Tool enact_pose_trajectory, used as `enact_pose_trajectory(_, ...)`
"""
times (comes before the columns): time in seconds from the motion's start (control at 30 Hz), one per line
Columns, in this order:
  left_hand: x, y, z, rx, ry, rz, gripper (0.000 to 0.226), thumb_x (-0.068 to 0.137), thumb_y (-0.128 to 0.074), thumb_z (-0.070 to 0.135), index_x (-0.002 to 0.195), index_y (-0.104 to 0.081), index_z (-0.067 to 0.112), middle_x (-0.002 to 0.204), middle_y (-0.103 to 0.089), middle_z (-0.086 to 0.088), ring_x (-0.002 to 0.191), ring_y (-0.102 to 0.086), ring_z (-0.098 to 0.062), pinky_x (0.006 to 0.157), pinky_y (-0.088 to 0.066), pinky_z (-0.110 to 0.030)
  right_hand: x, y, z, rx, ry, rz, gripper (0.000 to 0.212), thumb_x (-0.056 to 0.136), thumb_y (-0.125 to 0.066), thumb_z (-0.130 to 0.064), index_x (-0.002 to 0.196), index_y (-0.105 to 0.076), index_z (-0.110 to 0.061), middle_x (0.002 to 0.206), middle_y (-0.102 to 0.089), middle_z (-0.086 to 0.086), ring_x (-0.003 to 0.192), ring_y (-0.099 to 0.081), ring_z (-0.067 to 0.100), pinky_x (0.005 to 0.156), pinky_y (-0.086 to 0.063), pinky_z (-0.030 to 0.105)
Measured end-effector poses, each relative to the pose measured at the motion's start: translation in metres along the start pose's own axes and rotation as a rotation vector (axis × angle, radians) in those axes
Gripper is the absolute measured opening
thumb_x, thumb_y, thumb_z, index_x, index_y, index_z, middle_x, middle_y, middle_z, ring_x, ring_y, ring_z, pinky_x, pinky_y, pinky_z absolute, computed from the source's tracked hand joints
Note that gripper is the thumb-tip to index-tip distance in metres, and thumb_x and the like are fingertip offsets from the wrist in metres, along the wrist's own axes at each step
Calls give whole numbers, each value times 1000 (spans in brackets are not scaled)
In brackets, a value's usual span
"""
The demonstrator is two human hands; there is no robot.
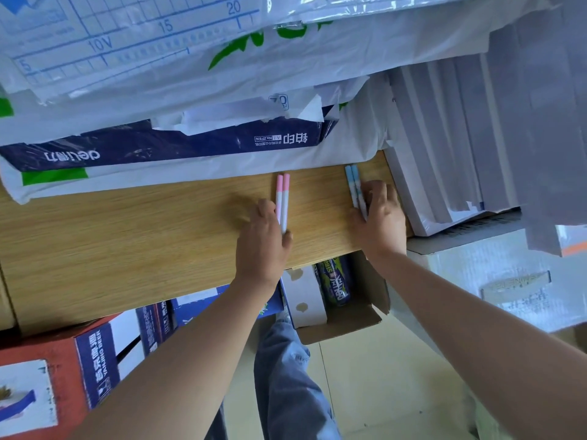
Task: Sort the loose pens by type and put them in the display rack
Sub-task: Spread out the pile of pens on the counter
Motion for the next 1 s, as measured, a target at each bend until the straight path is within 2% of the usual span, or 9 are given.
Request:
enact_pose_trajectory(0.13,5,-10,22,-73,0,-5,42,86,-70,26,113,-45,5,104,-56,-11,81,-60,-28,62,-37,-27,10,8,6,-9,-65,53,37,87,-58,0,121,-45,-5,121,-49,15,94,-58,35,76,-48,41)
enact_pose_trajectory(0.23,16,-19,38,-138,50,9,45,84,-72,26,113,-45,4,102,-59,-12,87,-61,-28,66,-39,-27,21,10,8,-29,-68,26,32,88,-56,2,117,-47,-7,115,-54,14,92,-59,33,75,-46,39)
enact_pose_trajectory(0.37,22,-27,46,-205,97,22,50,84,-73,28,115,-44,2,96,-63,-10,82,-63,-24,64,-48,-28,28,14,12,-31,-63,14,26,89,-56,-1,114,-50,-6,111,-58,13,90,-59,30,70,-39,31)
enact_pose_trajectory(0.5,21,-27,45,-218,94,16,50,82,-74,30,113,-44,4,94,-63,-10,81,-63,-24,66,-53,-32,21,16,10,0,29,19,26,88,-59,-4,113,-53,-7,109,-56,12,85,-59,30,69,-48,36)
enact_pose_trajectory(0.73,11,-9,36,-176,27,-16,32,91,-61,32,111,-47,13,88,-55,-1,75,-57,-21,59,-36,-27,8,3,-23,47,252,-82,27,85,-66,-18,106,-56,-3,98,-55,10,76,-55,24,64,-51,41)
enact_pose_trajectory(0.8,7,-2,26,-76,-6,35,25,89,-58,26,111,-52,14,96,-56,-5,86,-56,-24,65,-39,-31,3,-5,-36,61,217,-118,40,85,-69,-32,109,-54,-4,103,-56,11,79,-57,27,65,-51,40)
enact_pose_trajectory(0.87,5,0,12,82,-31,127,30,81,-61,20,111,-57,14,108,-55,-9,103,-53,-31,83,-43,-40,0,-14,-50,50,145,-154,52,81,-71,-42,113,-49,-7,110,-55,10,84,-59,28,68,-52,40)
enact_pose_trajectory(0.93,3,1,-6,175,-42,132,45,78,-64,21,122,-56,18,132,-48,-12,125,-42,-37,102,-34,-55,-3,-24,-61,2,129,-200,53,82,-72,-35,118,-44,-8,117,-53,10,91,-60,29,72,-50,37)
enact_pose_trajectory(1.0,-1,1,-21,187,-69,34,58,83,-62,23,138,-44,24,155,-25,-11,142,-20,-39,110,-19,-64,-5,-29,-64,-35,143,-208,50,84,-70,-24,121,-42,-7,119,-51,12,94,-61,33,72,-47,36)
Point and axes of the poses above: each hand's wrist, its own x-axis towards the middle knuckle, its own y-axis out of the back of the hand, z = x × y, the point moved 2 cm from there along x, towards the middle knuckle
